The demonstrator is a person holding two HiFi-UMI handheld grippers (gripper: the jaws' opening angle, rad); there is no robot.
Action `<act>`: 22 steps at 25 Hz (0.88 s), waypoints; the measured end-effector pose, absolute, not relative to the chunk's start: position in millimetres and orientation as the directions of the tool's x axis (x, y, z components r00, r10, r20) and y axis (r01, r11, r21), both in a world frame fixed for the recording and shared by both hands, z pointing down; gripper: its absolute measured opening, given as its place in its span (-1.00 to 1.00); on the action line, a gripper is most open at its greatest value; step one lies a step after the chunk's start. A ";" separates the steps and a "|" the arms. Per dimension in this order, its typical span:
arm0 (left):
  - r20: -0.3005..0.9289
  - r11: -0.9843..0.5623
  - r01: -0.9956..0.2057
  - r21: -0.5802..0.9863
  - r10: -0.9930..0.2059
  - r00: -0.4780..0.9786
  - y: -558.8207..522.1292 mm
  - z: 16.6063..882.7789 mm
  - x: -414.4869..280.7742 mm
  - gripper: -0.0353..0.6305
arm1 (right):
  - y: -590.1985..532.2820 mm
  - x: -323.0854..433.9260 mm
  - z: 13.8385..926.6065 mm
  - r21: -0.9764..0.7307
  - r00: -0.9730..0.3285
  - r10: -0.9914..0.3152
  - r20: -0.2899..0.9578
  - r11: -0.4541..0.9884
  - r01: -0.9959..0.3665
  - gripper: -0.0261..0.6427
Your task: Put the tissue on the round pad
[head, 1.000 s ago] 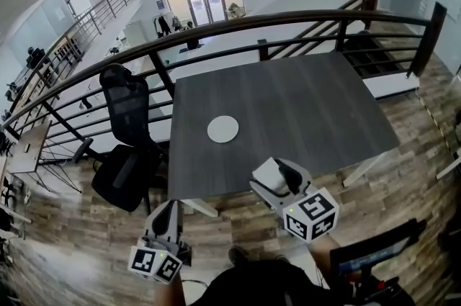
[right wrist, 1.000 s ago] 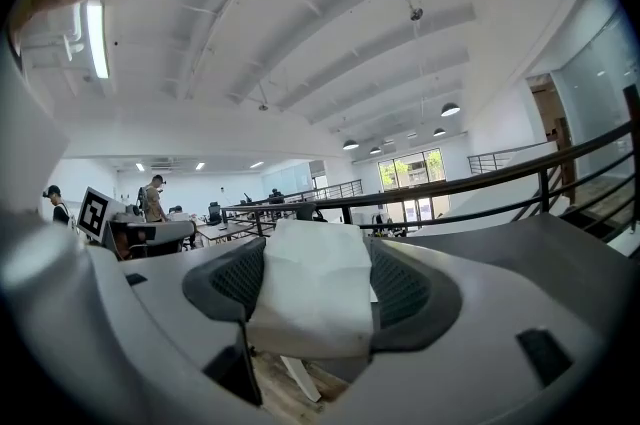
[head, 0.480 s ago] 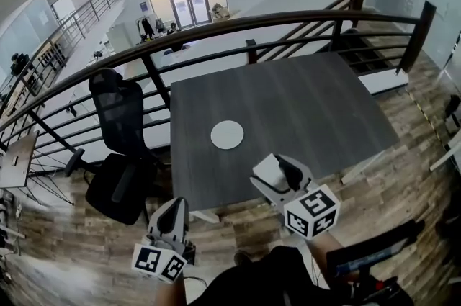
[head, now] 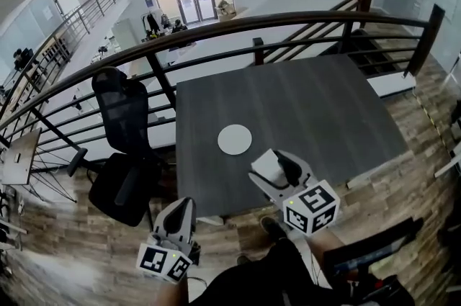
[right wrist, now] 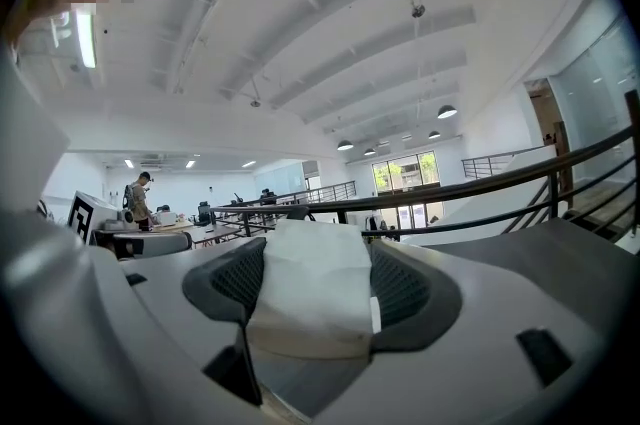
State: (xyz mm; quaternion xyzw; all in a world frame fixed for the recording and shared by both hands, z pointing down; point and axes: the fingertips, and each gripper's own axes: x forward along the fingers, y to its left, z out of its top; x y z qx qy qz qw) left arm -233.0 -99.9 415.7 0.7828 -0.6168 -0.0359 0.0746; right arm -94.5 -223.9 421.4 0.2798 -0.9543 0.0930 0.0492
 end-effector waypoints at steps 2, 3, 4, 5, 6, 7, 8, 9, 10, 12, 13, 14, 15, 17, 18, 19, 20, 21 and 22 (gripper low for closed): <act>0.037 -0.203 -0.966 0.162 -0.977 0.211 -111.3 412.9 -234.1 -0.88 | -238.8 -99.5 419.6 -0.152 -0.851 -0.504 0.147 0.839 -0.523 0.07; 0.036 -0.190 -0.969 0.159 -0.979 0.198 -116.8 410.7 -234.3 -0.88 | -246.7 -101.3 417.5 -0.154 -0.856 -0.495 0.147 0.843 -0.515 0.07; 0.035 -0.179 -0.972 0.151 -0.982 0.186 -122.1 408.2 -234.2 -0.88 | -255.0 -102.6 415.4 -0.157 -0.861 -0.488 0.145 0.847 -0.507 0.07; 0.036 -0.169 -0.975 0.142 -0.984 0.176 -127.3 405.7 -234.1 -0.88 | -263.2 -103.9 413.6 -0.161 -0.865 -0.481 0.143 0.851 -0.500 0.07; 0.036 -0.160 -0.978 0.135 -0.985 0.166 -132.5 402.5 -233.8 -0.88 | -271.0 -105.4 411.8 -0.165 -0.869 -0.474 0.139 0.855 -0.492 0.07; 0.030 -0.154 -0.979 0.131 -0.987 0.160 -137.9 398.1 -233.1 -0.88 | -278.4 -107.3 409.8 -0.168 -0.875 -0.465 0.135 0.859 -0.483 0.07; 0.015 -0.153 -0.979 0.133 -0.988 0.156 -143.2 392.2 -231.6 -0.88 | -285.2 -109.5 407.5 -0.167 -0.880 -0.456 0.130 0.865 -0.473 0.07; -0.004 -0.152 -0.979 0.139 -0.988 0.153 -147.8 386.1 -229.8 -0.88 | -291.2 -111.7 405.5 -0.165 -0.885 -0.447 0.126 0.871 -0.463 0.07; -0.014 -0.146 -0.979 0.141 -0.989 0.145 -150.9 382.3 -229.1 -0.88 | -296.2 -113.9 403.9 -0.162 -0.890 -0.439 0.122 0.876 -0.454 0.07; 0.006 -0.111 -0.986 0.126 -0.994 0.113 -152.6 385.8 -232.5 -0.88 | -304.1 -118.4 402.9 -0.158 -0.899 -0.421 0.117 0.886 -0.436 0.07; 0.021 -0.092 -0.989 0.119 -0.995 0.095 -154.5 389.5 -234.5 -0.88 | -309.1 -121.0 403.2 -0.158 -0.904 -0.412 0.116 0.891 -0.426 0.07; 0.031 -0.077 -0.990 0.117 -0.996 0.081 -158.6 392.0 -235.5 -0.88 | -315.7 -123.7 403.7 -0.158 -0.908 -0.402 0.115 0.895 -0.416 0.07; 0.035 -0.067 -0.991 0.118 -0.997 0.071 -164.3 393.3 -235.7 -0.88 | -323.3 -126.5 404.0 -0.156 -0.913 -0.392 0.115 0.901 -0.406 0.07; 0.036 -0.052 -0.992 0.115 -0.998 0.056 -175.2 394.2 -235.4 -0.88 | -337.2 -131.6 405.2 -0.151 -0.920 -0.373 0.118 0.909 -0.388 0.07; 0.037 -0.044 -0.993 0.113 -0.998 0.049 -179.0 394.5 -235.5 -0.88 | -342.9 -133.7 406.5 -0.151 -0.923 -0.366 0.121 0.912 -0.382 0.07; 0.038 -0.036 -0.993 0.112 -0.998 0.040 -182.0 394.8 -235.6 -0.88 | -348.3 -135.6 408.0 -0.153 -0.925 -0.361 0.123 0.914 -0.377 0.07; 0.039 -0.026 -0.994 0.110 -0.999 0.030 -184.4 394.5 -235.4 -0.88 | -353.6 -137.6 409.2 -0.153 -0.926 -0.355 0.124 0.916 -0.372 0.07; 0.039 -0.014 -0.994 0.107 -0.999 0.018 -186.4 393.4 -234.9 -0.88 | -359.0 -139.4 409.8 -0.152 -0.928 -0.350 0.125 0.918 -0.366 0.07; 0.038 -0.001 -0.995 0.104 -0.999 0.005 -188.4 391.8 -233.6 -0.88 | -364.3 -140.8 410.2 -0.151 -0.931 -0.344 0.125 0.921 -0.360 0.07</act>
